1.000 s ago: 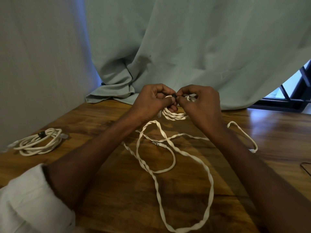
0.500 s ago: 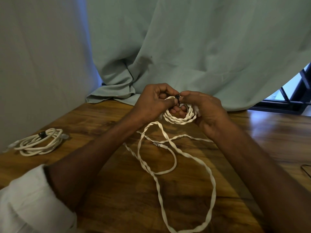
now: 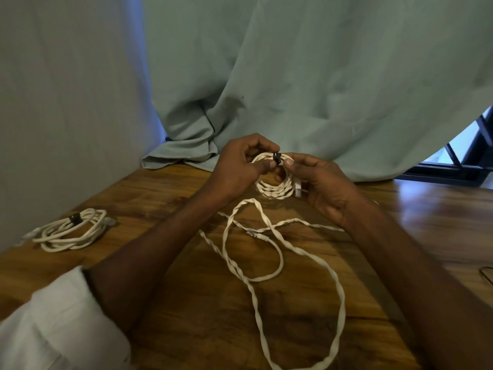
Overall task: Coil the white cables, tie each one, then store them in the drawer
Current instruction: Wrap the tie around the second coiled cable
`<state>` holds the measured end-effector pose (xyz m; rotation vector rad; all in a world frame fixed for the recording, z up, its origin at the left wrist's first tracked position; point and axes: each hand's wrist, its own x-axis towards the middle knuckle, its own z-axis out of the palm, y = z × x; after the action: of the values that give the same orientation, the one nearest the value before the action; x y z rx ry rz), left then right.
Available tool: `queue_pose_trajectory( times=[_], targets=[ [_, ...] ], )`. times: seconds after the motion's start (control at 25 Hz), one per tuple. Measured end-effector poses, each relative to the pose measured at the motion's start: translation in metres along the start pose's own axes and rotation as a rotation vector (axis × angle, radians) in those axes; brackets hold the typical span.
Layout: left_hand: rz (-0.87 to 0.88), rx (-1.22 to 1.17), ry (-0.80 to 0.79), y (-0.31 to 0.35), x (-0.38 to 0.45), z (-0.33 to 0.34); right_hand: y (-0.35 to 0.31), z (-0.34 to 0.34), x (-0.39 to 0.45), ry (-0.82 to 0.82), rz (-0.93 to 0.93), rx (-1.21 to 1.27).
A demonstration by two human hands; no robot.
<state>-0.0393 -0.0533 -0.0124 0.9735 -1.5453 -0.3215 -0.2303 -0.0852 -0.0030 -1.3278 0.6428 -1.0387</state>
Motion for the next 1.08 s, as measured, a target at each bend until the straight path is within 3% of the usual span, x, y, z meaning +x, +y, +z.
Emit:
queue_pose_trajectory(
  times=[0.16,0.44,0.72,0.92,1.0,1.08],
  targets=[
    [-0.100,-0.051,0.001,-0.001,0.000,0.001,0.001,-0.002,0.000,0.077,-0.038,-0.025],
    [-0.407,-0.503,-0.028,0.008,-0.001,-0.002,0.002,-0.002,0.003,0.038,-0.029,0.084],
    [-0.534,-0.732,-0.040,0.009,0.001,-0.004,0.006,-0.008,0.011,0.081,-0.057,0.108],
    [-0.582,-0.857,0.016,0.007,-0.001,0.000,0.010,-0.007,0.012,0.155,-0.114,-0.023],
    [-0.580,-0.835,-0.016,0.008,-0.002,-0.002,0.010,-0.005,0.010,0.182,-0.108,-0.002],
    [-0.526,-0.635,-0.048,0.008,0.001,-0.008,0.011,-0.004,0.006,0.194,-0.076,0.076]
  ],
)
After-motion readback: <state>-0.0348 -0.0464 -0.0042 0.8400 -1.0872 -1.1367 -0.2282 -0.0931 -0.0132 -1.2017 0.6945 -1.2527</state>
